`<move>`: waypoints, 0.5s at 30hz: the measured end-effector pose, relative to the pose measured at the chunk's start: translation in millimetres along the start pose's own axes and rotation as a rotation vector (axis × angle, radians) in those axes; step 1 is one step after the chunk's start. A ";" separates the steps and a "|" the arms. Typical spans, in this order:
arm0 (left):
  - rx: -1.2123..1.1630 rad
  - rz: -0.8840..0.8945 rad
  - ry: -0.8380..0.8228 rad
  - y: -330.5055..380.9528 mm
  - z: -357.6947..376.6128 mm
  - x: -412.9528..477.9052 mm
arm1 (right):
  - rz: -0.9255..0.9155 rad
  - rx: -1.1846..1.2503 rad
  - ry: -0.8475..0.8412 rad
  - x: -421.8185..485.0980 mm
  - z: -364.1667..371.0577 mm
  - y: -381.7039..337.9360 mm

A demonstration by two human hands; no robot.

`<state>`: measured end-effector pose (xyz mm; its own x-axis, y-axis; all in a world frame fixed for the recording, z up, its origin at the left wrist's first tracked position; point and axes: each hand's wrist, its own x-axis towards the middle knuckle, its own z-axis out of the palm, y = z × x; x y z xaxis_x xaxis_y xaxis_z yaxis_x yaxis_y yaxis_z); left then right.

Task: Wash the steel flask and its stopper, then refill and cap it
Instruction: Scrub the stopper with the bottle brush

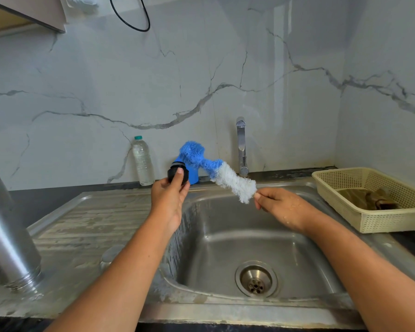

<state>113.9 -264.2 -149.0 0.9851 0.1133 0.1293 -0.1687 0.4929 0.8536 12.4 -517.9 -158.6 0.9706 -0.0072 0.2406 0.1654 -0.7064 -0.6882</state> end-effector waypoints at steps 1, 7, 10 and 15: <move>-0.045 -0.019 0.003 1.2 -0.2 0.4 | 0.000 0.007 0.002 0.3 0.3 0.3; -0.159 -0.098 -0.115 3.8 -0.3 -4.6 | -0.011 -0.023 -0.016 0.5 5.9 -2.1; -0.133 -0.100 -0.136 3.8 3.4 -9.1 | -0.002 -0.034 -0.027 0.2 4.0 -1.5; -0.168 -0.027 -0.036 9.3 -2.6 -2.9 | 0.018 -0.056 -0.032 -1.4 -5.5 5.1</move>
<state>109.4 -257.7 -142.7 0.9894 0.0686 0.1277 -0.1421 0.6326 0.7613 10.9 -525.4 -158.7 0.9787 0.0016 0.2055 0.1383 -0.7446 -0.6530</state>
